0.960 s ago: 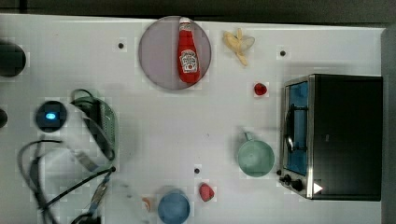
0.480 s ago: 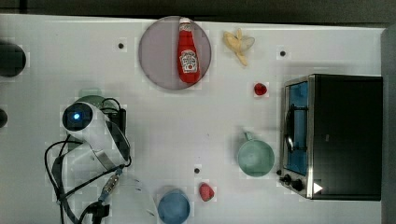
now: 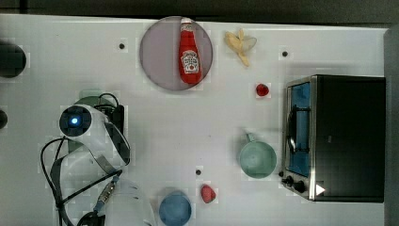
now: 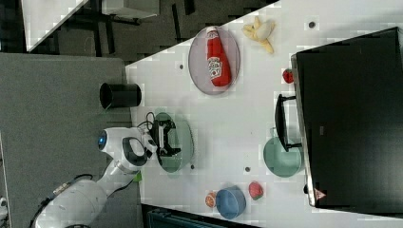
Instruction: Drag strainer left to right.
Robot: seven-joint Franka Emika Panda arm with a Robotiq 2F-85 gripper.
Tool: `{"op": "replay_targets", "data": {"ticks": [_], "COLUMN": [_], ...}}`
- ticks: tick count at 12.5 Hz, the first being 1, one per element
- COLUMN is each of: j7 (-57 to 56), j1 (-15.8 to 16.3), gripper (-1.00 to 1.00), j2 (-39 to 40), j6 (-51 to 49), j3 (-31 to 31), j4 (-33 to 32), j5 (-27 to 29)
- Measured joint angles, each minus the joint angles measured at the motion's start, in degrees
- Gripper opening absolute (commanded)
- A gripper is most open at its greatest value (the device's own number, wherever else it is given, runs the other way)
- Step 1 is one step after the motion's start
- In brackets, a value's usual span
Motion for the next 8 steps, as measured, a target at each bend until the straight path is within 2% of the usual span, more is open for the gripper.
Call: {"op": "replay_targets", "data": {"ticks": [2, 4, 8], "j7": [0.22, 0.28, 0.34], "j1": [-0.05, -0.71, 0.90], "gripper": [1.00, 1.00, 1.00], "j2": [-0.34, -0.31, -0.48], "j6": [1.40, 1.73, 1.29], "j3": [-0.56, -0.77, -5.18], "j4": [-0.45, -1.45, -2.46], "j5": [-0.66, 1.15, 0.99]}}
